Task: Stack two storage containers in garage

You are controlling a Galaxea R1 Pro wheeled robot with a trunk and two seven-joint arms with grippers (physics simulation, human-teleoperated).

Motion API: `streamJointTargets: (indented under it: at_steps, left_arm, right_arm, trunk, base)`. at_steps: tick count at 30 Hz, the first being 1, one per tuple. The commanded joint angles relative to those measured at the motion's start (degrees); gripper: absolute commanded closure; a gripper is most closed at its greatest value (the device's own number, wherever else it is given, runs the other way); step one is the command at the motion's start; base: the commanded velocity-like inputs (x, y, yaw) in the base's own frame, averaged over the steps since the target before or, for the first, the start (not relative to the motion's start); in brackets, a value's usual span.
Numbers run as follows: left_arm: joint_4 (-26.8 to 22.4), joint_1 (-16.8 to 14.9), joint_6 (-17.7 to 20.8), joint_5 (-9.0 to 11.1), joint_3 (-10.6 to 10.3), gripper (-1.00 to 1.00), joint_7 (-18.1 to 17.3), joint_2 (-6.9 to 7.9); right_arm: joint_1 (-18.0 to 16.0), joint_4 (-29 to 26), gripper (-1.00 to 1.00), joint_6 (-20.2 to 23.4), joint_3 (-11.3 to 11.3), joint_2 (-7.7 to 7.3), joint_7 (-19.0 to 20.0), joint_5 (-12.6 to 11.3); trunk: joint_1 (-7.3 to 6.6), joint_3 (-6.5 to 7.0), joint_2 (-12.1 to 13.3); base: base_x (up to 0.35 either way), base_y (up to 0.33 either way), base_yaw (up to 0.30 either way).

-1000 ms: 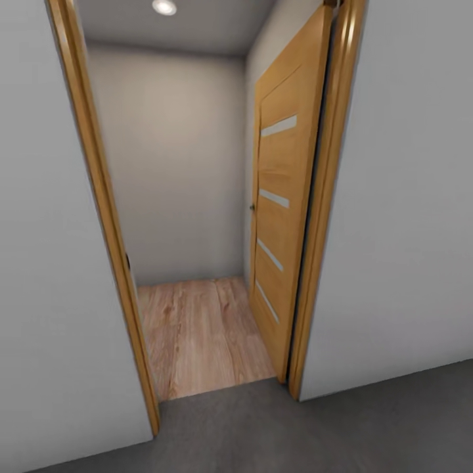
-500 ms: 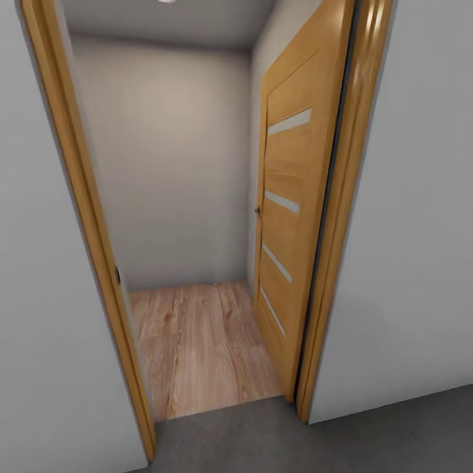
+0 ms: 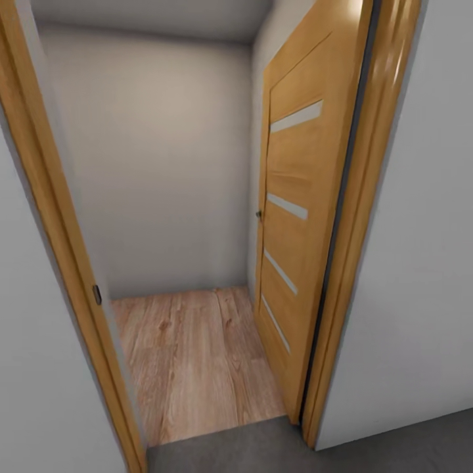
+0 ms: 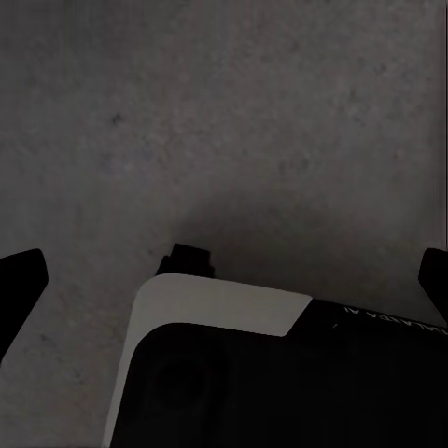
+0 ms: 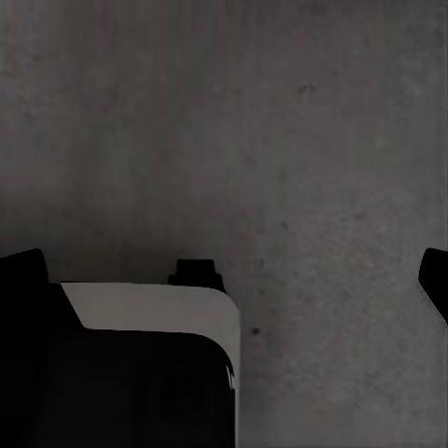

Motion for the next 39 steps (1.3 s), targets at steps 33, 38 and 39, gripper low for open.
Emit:
streamJointTargets:
  at_steps: [33, 38, 39]
  left_arm:
    - [0.1, 0.0, -0.2, 0.1, 0.4, -1.00, 0.0, 0.03]
    - [0.1, 0.0, -0.2, 0.1, 0.4, -1.00, 0.0, 0.05]
    - [0.1, 0.0, -0.2, 0.1, 0.4, -1.00, 0.0, 0.05]
  right_arm:
    - [-0.1, 0.2, -1.00, -0.3, 0.5, 0.01, -0.1, -0.3]
    - [-0.1, 0.2, -1.00, -0.3, 0.5, 0.01, -0.1, -0.3]
    - [-0.1, 0.2, -1.00, -0.3, 0.5, 0.01, -0.1, -0.3]
  trunk:
    - [0.03, -0.07, 0.0]
    - [0.03, -0.07, 0.0]
    - [0.03, -0.07, 0.0]
  base:
    - [0.316, 0.000, 0.000]
    - [0.317, 0.000, 0.000]
    - [0.317, 0.000, 0.000]
